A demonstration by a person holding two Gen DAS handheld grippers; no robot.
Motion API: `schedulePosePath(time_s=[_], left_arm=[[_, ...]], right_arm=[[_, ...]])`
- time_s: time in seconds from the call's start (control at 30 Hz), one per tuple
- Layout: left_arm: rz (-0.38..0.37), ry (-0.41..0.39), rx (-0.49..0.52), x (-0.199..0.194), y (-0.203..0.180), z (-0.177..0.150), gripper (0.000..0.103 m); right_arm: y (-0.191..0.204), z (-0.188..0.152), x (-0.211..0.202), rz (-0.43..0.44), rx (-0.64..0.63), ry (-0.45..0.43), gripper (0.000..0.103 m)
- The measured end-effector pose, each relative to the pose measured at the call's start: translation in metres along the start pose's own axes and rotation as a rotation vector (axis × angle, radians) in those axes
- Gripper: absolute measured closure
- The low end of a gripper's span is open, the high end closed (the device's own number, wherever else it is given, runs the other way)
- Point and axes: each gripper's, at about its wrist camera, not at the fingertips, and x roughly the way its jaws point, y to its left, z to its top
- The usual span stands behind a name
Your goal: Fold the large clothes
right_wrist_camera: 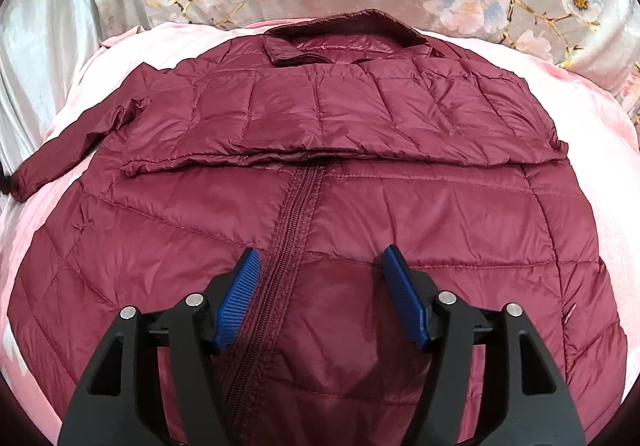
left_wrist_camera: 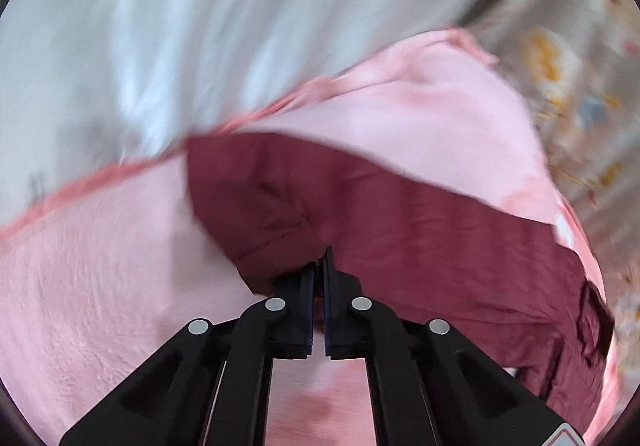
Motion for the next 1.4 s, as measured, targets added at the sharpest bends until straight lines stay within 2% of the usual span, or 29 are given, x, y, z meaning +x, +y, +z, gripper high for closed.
schedulePosePath(time_s=[0.2,0.33,0.47,0.5,0.53,0.57,0.6,0.63,0.67,0.77,0.87,0.93,1.1,1.27,1.37,1.4], left_arm=[[-0.210,-0.069,0.252,-0.064,-0.125,-0.012,0.103],[-0.372,-0.088,0.431,-0.110,-0.219,-0.048,0.103],[-0.527,-0.018,0.566,-0.138,-0.291,-0.107,0.102],[-0.542,0.000,0.581,-0.140,-0.298,-0.118,0.100],[-0.557,0.029,0.601,-0.139,-0.309,-0.133,0.096],[-0.563,0.055,0.619,-0.137,-0.317,-0.148,0.084],[-0.559,0.071,0.637,-0.135,-0.321,-0.161,0.073],[-0.541,0.074,0.652,-0.132,-0.322,-0.174,0.046],[-0.519,0.062,0.653,-0.129,-0.318,-0.184,0.031],[-0.452,0.027,0.646,-0.121,-0.302,-0.203,0.028],[-0.438,0.076,0.605,-0.110,-0.278,-0.206,0.028],[-0.399,0.104,0.542,-0.098,-0.257,-0.200,0.028],[-0.259,0.138,0.468,-0.059,-0.220,-0.184,0.028],[-0.189,0.189,0.450,-0.026,-0.190,-0.187,0.028],[-0.163,0.207,0.463,-0.013,-0.181,-0.193,0.028],[-0.160,0.204,0.471,-0.012,-0.179,-0.194,0.028]], right_arm=[[-0.004,0.000,-0.012,0.005,0.011,-0.050,0.041],[-0.010,-0.001,-0.021,0.011,0.014,-0.065,0.041],[-0.026,-0.003,-0.030,-0.003,0.025,-0.068,0.041],[-0.031,-0.003,-0.031,-0.014,0.027,-0.067,0.041],[-0.039,-0.004,-0.033,-0.029,0.033,-0.065,0.041],[-0.049,-0.003,-0.035,-0.043,0.046,-0.063,0.041],[-0.056,-0.003,-0.036,-0.049,0.059,-0.061,0.040],[-0.067,-0.001,-0.038,-0.058,0.077,-0.056,0.040],[-0.073,0.000,-0.039,-0.064,0.085,-0.054,0.040],[-0.086,0.007,-0.047,-0.085,0.081,-0.067,0.039],[-0.087,0.019,-0.051,-0.043,0.080,-0.082,0.035],[-0.083,0.028,-0.046,0.006,0.085,-0.076,0.034],[-0.067,0.050,-0.007,0.190,0.161,0.036,0.033],[-0.050,0.061,0.025,0.211,0.178,0.086,0.035],[-0.045,0.066,0.044,0.225,0.192,0.133,0.075],[-0.048,0.070,0.046,0.232,0.209,0.140,0.096]])
